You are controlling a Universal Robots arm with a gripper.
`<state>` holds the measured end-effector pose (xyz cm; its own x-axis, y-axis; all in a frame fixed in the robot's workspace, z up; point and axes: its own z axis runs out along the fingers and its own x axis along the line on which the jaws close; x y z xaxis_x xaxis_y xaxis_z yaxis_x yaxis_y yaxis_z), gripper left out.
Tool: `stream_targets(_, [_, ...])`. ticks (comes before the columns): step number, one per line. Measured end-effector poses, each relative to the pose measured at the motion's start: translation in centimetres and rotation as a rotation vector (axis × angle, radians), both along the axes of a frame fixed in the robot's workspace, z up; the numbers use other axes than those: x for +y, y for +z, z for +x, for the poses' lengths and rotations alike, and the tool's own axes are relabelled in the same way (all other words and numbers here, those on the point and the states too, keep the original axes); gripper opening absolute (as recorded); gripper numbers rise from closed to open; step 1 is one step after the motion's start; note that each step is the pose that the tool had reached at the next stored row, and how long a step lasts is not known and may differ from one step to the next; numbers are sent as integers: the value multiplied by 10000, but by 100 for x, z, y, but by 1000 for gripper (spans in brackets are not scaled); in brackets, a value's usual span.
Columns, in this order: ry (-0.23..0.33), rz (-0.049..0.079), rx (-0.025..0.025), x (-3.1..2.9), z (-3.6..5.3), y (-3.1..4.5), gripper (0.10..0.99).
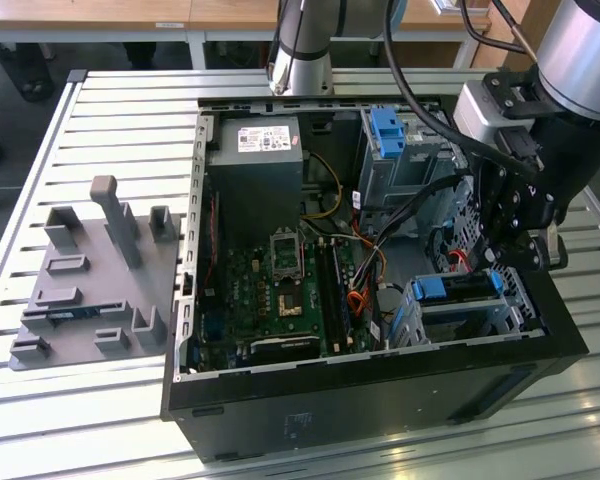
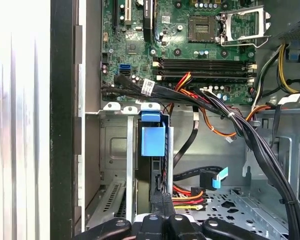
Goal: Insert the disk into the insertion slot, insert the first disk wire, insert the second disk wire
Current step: 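Insert the second disk wire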
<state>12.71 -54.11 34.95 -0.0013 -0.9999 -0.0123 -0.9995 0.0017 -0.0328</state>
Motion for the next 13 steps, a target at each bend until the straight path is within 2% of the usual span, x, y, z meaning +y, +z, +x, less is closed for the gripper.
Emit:
stream_targets(2, [-1,1,7,0,0,18,106])
stream_targets(5, [0,3,67,0,0,74,106])
stream_targets(10, [1,7,74,0,-36,90,106])
stream_targets(13, [1,12,74,0,-117,90,106])
